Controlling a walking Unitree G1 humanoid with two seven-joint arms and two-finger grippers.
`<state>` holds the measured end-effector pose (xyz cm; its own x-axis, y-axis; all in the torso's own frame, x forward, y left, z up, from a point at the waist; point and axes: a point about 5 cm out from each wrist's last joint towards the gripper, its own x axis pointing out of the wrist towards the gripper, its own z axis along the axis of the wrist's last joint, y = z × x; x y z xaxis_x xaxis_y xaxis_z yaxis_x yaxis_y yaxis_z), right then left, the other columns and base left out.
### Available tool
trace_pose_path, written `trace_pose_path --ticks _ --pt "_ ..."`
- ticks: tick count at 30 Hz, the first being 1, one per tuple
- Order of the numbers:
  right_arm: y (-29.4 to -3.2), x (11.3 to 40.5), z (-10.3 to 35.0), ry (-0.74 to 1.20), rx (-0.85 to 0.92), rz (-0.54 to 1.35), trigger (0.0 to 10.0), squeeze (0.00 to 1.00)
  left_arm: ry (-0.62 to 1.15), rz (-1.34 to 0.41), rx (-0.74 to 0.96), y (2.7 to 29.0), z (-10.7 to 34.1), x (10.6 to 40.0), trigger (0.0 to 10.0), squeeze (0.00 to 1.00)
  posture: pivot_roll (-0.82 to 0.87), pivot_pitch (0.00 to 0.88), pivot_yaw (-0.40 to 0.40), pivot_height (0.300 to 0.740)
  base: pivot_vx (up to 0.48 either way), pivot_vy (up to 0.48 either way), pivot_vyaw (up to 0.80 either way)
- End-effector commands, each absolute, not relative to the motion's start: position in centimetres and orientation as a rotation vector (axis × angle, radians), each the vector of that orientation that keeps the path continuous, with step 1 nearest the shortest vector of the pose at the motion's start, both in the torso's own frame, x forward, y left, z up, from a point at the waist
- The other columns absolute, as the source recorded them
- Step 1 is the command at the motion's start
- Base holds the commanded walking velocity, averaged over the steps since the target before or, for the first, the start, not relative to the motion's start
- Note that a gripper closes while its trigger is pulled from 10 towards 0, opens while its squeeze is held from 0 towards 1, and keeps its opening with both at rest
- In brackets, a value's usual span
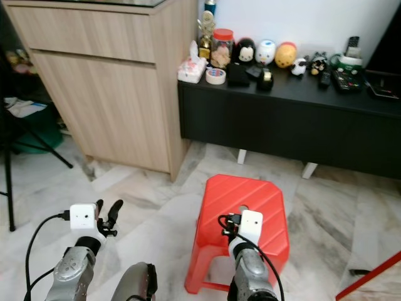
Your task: Hang keys on a hook
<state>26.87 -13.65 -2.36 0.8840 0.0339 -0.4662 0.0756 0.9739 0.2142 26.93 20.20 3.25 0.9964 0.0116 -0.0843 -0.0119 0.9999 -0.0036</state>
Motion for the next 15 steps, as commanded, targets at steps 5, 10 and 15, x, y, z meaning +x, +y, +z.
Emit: trace_pose_path --ticks 5,10,15 --pt "-14.37 26.64 -2.49 0.482 0.232 -0.051 10.0 0.0 0.087 -0.006 -0.006 19.65 3.28 27.17 10.0 0.0 0.08 0.034 -0.034 0.601 0.0 0.0 0.0" --pt "-14.46 26.62 -2.49 0.477 0.252 -0.074 10.0 0.0 0.083 -0.01 -0.011 19.61 3.35 27.2 10.0 0.0 0.07 0.033 -0.033 0.601 0.0 0.0 0.0" --pt "-14.43 26.42 -2.85 0.507 0.359 -0.124 10.0 0.0 0.081 -0.014 -0.01 19.57 3.41 27.24 10.0 0.0 0.08 0.033 -0.033 0.601 0.0 0.0 0.0"
